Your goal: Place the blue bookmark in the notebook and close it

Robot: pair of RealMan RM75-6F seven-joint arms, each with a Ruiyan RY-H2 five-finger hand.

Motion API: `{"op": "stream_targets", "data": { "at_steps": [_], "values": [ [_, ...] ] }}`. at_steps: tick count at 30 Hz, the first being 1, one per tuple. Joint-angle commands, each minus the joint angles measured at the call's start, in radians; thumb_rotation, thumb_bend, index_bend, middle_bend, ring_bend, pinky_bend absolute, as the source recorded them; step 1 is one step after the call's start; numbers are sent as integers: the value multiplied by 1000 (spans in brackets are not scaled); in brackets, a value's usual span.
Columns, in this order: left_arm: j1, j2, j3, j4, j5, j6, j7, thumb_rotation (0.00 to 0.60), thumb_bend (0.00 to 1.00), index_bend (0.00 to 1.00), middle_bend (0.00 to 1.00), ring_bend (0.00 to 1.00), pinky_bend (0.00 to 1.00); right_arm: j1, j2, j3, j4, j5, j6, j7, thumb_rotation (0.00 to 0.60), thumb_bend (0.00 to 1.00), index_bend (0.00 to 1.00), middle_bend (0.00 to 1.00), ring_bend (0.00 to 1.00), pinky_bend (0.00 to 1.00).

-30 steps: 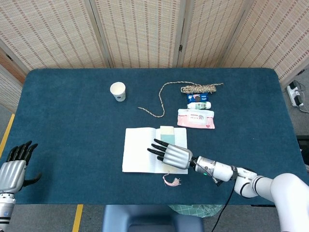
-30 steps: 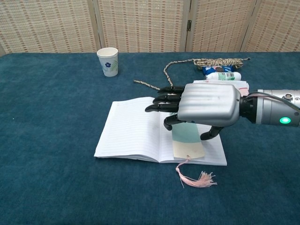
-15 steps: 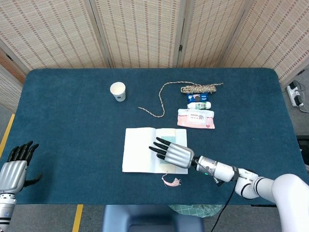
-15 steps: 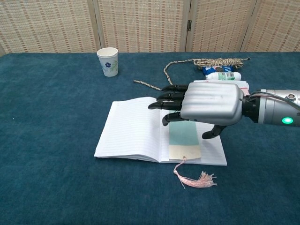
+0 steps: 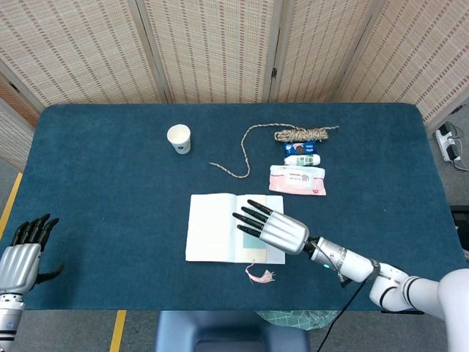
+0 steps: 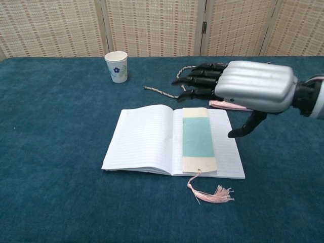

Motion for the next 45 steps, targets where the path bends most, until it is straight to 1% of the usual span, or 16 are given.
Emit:
{"op": "stream_targets", "data": {
  "at_steps": [1, 3, 5, 8, 11, 13, 16, 19, 21, 24, 29, 33, 39, 45],
  "values": [
    [-1, -2, 4, 2, 12, 3, 0, 600, 283, 130, 59, 5, 34, -151, 103, 22, -147, 146, 117, 38, 600, 143, 96, 0, 0, 0],
    [-1, -4, 10, 3, 25, 4, 3, 600, 282, 131, 59, 5, 34, -233, 137, 24, -196, 224, 165, 12, 600, 130, 56, 0, 0, 0],
    [-2, -4, 14, 2, 36, 4, 1, 600, 281, 131, 59, 5, 34, -300, 160, 20, -221, 273, 212, 10, 600, 113, 16, 0, 0, 0],
    [-2, -5, 23, 0, 56, 7, 3, 600, 280, 132, 58, 5, 34, -407, 192, 11, -264, 340, 287, 20, 600, 92, 0, 0, 0, 0],
    [-4, -10, 36, 0, 88, 10, 4, 600, 280, 132, 58, 2, 34, -488, 224, -7, -291, 369, 339, 8, 600, 77, 0, 0, 0, 0],
    [-7, -20, 49, 10, 129, 17, -6, 600, 272, 132, 56, 0, 34, -534, 242, -17, -307, 377, 369, 3, 600, 65, 0, 0, 0, 0],
    [-19, -35, 80, 24, 196, 5, -33, 600, 231, 132, 51, 0, 34, -591, 254, -17, -313, 375, 417, 46, 600, 47, 0, 0, 0, 0],
    [-40, -53, 108, 43, 259, -19, -69, 600, 208, 134, 50, 0, 34, -614, 288, -20, -335, 348, 431, 76, 600, 37, 0, 0, 0, 0],
    [-53, -79, 114, 62, 286, -27, -73, 600, 205, 143, 52, 0, 34, -630, 299, -11, -340, 328, 456, 89, 600, 33, 0, 0, 0, 0],
    [-78, -124, 113, 99, 328, -32, -69, 600, 205, 174, 68, 1, 40, -646, 306, 0, -343, 319, 460, 93, 600, 33, 0, 0, 0, 0],
    [-128, -197, 116, 194, 408, -30, -131, 600, 202, 283, 150, 31, 144, -651, 303, 22, -337, 324, 428, 89, 600, 34, 0, 0, 0, 0],
    [-154, -246, 110, 237, 420, -34, -156, 600, 180, 321, 181, 62, 167, -649, 297, 40, -332, 342, 387, 79, 600, 33, 0, 0, 0, 0],
    [-186, -341, 107, 288, 437, -34, -178, 600, 169, 396, 270, 149, 244, -653, 289, 64, -325, 350, 355, 68, 600, 33, 0, 0, 0, 0],
    [-230, -416, 104, 354, 464, -45, -175, 600, 158, 398, 277, 149, 245, -660, 292, 78, -328, 351, 336, 68, 600, 36, 0, 0, 0, 0]
  ]
}}
